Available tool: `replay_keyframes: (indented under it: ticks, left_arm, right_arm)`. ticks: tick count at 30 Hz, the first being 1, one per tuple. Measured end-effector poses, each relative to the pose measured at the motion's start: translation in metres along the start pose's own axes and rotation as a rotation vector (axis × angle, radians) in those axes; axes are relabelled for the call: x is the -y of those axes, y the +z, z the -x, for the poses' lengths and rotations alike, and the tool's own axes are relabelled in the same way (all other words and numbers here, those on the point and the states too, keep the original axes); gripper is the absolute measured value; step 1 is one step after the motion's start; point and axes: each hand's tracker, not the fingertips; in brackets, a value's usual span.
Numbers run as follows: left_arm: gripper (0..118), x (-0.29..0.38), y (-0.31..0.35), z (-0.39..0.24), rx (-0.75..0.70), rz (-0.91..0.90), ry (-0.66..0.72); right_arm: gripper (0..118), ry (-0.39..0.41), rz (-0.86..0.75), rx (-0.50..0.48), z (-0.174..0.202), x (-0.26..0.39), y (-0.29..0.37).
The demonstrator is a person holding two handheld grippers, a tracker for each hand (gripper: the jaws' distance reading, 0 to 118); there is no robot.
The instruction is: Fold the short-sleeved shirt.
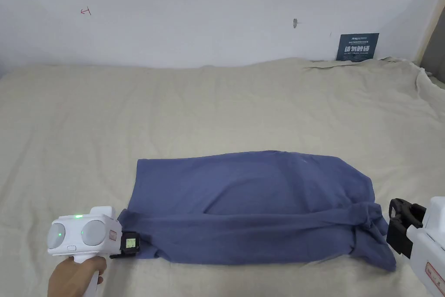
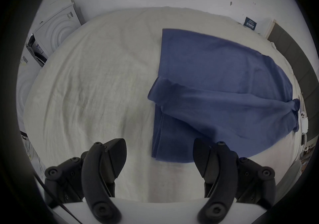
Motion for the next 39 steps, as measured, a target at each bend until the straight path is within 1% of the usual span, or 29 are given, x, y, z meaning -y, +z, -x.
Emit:
replay_keyframes:
  ticks: [1, 2, 4, 5, 8, 10, 13, 17, 19, 20, 21, 22, 23, 24, 25, 28, 30, 31, 32, 33, 35, 37, 38, 39]
  left_arm:
    - [83, 0.0, -0.003, -0.002, -0.005, 0.018, -0.006]
    - [78, 0.0, -0.005, -0.004, -0.002, 0.028, -0.016]
    - [39, 0.003, -0.007, -0.009, 0.011, 0.053, -0.039]
    - [29, 0.006, -0.006, -0.011, 0.035, 0.058, -0.04]
    - [9, 0.009, -0.001, -0.019, 0.039, 0.037, -0.066]
    - [4, 0.007, 0.002, -0.019, 0.059, 0.035, -0.064]
    - [3, 0.002, 0.015, -0.013, 0.1, -0.003, -0.044]
    - [3, -0.004, 0.037, -0.006, 0.131, -0.048, -0.042]
    - [3, -0.008, 0.044, -0.003, 0.143, -0.061, -0.045]
    - [3, -0.01, 0.047, -0.002, 0.151, -0.066, -0.044]
    - [3, -0.011, 0.05, -0.001, 0.156, -0.072, -0.041]
    - [3, -0.012, 0.051, 0.0, 0.16, -0.075, -0.041]
    - [3, -0.013, 0.052, 0.0, 0.163, -0.076, -0.041]
    - [3, -0.01, 0.057, -0.003, 0.165, -0.078, -0.04]
    - [3, -0.009, 0.058, -0.004, 0.166, -0.08, -0.039]
    - [3, -0.008, 0.06, -0.005, 0.169, -0.079, -0.038]
    - [3, -0.006, 0.06, -0.005, 0.169, -0.073, -0.037]
    - [3, -0.005, 0.06, -0.005, 0.169, -0.071, -0.037]
    - [3, -0.005, 0.059, -0.005, 0.169, -0.07, -0.038]
    - [3, -0.004, 0.059, -0.004, 0.169, -0.069, -0.037]
    - [3, -0.003, 0.059, -0.004, 0.173, -0.063, -0.024]
    - [3, -0.003, 0.058, -0.001, 0.18, -0.066, -0.009]
    - [3, -0.002, 0.058, 0.0, 0.184, -0.066, 0.001]
    - [3, -0.002, 0.059, 0.0, 0.186, -0.065, 0.007]
  right_arm:
    - [1, 0.0, 0.005, 0.001, -0.001, 0.001, -0.002]
    - [1, -0.002, 0.012, 0.002, -0.001, 0.003, -0.002]
    - [1, -0.01, 0.025, 0.001, -0.004, 0.005, -0.005]
    - [1, -0.013, 0.03, 0.002, -0.005, 0.006, -0.007]
    - [1, -0.02, 0.044, 0.003, -0.006, 0.007, -0.009]
    - [1, -0.025, 0.059, 0.005, -0.009, 0.008, -0.014]
    - [1, -0.037, 0.108, 0.006, -0.019, 0.012, -0.032]
    - [1, -0.038, 0.244, 0.006, -0.034, 0.025, -0.069]
    - [5, -0.041, 0.334, 0.009, -0.03, 0.027, -0.081]
    - [15, -0.06, 0.375, 0.021, -0.033, 0.031, -0.09]
    - [41, -0.069, 0.409, 0.019, -0.035, 0.035, -0.098]
    - [64, -0.094, 0.435, 0.017, -0.037, 0.04, -0.107]
    - [85, -0.1, 0.471, 0.006, -0.037, 0.044, -0.115]
    - [97, -0.096, 0.491, 0.01, -0.036, 0.048, -0.121]
    - [97, -0.099, 0.482, 0.015, -0.035, 0.051, -0.125]
    - [97, -0.076, 0.546, 0.016, -0.036, 0.061, -0.137]
    - [93, -0.094, 0.57, 0.014, -0.033, 0.066, -0.138]
    - [86, -0.103, 0.578, 0.007, -0.031, 0.068, -0.137]
    - [77, -0.106, 0.581, -0.003, -0.03, 0.069, -0.137]
    - [61, -0.105, 0.583, -0.006, -0.028, 0.07, -0.137]
    - [43, -0.109, 0.595, -0.019, -0.034, 0.076, -0.142]
    - [7, -0.157, 0.588, -0.043, -0.034, 0.076, -0.139]
    - [7, -0.183, 0.567, -0.045, -0.038, 0.075, -0.138]
    - [7, -0.174, 0.555, -0.031, -0.037, 0.073, -0.135]
